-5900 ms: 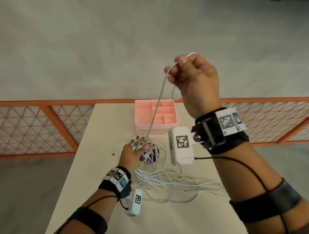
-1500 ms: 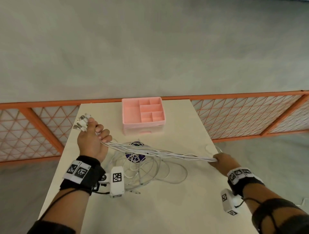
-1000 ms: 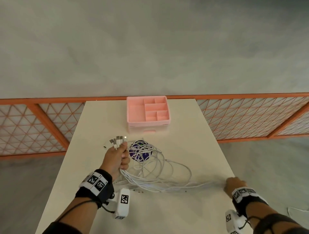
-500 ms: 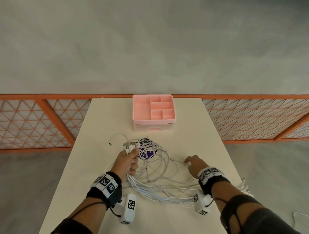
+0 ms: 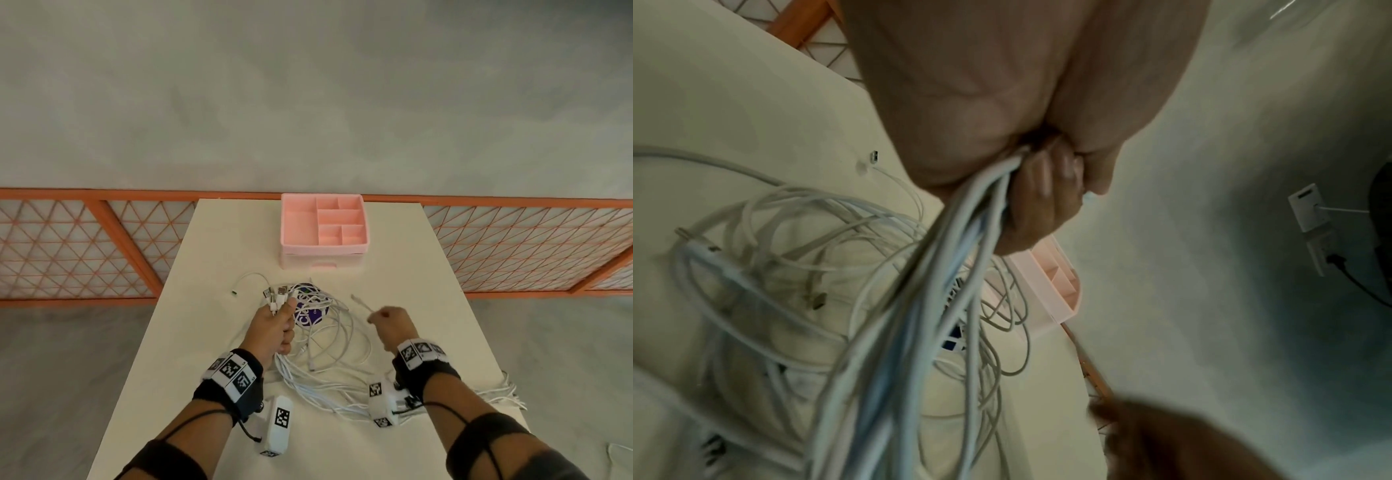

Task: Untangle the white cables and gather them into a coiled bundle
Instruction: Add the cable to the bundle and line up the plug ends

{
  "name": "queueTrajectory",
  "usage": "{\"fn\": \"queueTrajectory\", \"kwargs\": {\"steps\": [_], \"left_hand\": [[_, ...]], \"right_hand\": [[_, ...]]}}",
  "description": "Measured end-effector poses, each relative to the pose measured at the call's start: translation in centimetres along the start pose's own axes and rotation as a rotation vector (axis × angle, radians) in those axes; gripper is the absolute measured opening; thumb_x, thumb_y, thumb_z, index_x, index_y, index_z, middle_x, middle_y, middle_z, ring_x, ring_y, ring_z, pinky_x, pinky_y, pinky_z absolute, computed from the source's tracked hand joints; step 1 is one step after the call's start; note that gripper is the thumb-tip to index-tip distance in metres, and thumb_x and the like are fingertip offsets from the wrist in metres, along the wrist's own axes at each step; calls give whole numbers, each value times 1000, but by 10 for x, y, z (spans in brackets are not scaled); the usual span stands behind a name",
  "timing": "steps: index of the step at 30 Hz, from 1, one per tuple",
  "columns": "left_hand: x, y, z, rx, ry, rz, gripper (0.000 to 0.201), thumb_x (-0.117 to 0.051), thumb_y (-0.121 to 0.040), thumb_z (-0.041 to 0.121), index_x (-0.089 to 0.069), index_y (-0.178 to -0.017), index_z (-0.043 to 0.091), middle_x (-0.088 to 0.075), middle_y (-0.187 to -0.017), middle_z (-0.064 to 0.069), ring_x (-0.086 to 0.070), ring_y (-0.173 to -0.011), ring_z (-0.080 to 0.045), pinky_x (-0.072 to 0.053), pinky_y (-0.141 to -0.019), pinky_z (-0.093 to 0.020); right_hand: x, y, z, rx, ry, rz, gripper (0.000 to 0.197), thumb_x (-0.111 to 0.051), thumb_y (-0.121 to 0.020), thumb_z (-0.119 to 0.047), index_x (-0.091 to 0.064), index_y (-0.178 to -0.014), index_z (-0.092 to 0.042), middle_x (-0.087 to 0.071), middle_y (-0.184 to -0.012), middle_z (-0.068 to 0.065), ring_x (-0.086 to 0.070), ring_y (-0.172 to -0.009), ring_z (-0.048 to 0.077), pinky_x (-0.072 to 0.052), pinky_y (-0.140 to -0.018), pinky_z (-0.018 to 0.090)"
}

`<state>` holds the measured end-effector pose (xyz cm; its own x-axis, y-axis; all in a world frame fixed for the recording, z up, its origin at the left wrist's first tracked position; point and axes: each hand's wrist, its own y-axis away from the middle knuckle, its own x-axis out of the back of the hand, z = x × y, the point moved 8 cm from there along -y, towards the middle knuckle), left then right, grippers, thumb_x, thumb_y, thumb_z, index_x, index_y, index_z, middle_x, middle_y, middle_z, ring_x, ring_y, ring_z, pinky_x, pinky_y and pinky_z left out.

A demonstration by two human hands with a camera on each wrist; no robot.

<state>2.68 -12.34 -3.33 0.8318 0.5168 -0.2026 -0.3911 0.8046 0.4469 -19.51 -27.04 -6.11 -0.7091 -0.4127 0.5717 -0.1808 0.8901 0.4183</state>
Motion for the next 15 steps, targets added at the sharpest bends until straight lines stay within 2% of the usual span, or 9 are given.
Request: {"fn": "queueTrajectory", "kwargs": {"steps": [2,5,9,11,15], "left_hand": [[-2,-3,1,-18,9,5,34,-56,-99,37,-41,-74,19,-31,-57,5,-23,-44,-9,-19,-41,-18],[-8,-5,5,-36,14,6,33,-57,-97,42,-42,-78,19,-31,-58,5,-25,-44,-9,-22,-40,-18],[-14,-4,13,-70,44,9,33,-56,-98,43,-47,-80,17,-33,-59,4,-29,-44,-8,-24,-41,-20],[-16,-3,15,-88,39,5,33,-55,-99,41,-48,-79,16,-35,-59,3,-30,-44,-9,-25,-42,-20],[-18,-1,17,-129,-11,-5,30,-54,-101,35,-53,-82,12,-38,-56,3,-31,-44,-9,-25,-42,-20]], "right_hand": [[-1,14,-39,100,-222,-21,22,-56,-93,-18,-69,-81,-6,-48,-56,2,-44,-49,18,-39,-49,29],[-17,39,-86,247,-391,-127,27,-53,-96,-20,-67,-75,-13,-42,-53,-1,-37,-47,16,-33,-47,26],[-50,63,-108,400,-285,-199,26,-54,-92,-28,-65,-68,-25,-52,-55,-6,-44,-52,15,-37,-54,30],[-64,69,-109,428,-233,-202,26,-54,-93,-32,-64,-70,-22,-55,-58,-5,-44,-50,10,-38,-56,29],[-77,79,-112,490,-169,-206,29,-55,-98,-24,-57,-69,-20,-54,-57,-8,-44,-45,2,-38,-51,22]]}}
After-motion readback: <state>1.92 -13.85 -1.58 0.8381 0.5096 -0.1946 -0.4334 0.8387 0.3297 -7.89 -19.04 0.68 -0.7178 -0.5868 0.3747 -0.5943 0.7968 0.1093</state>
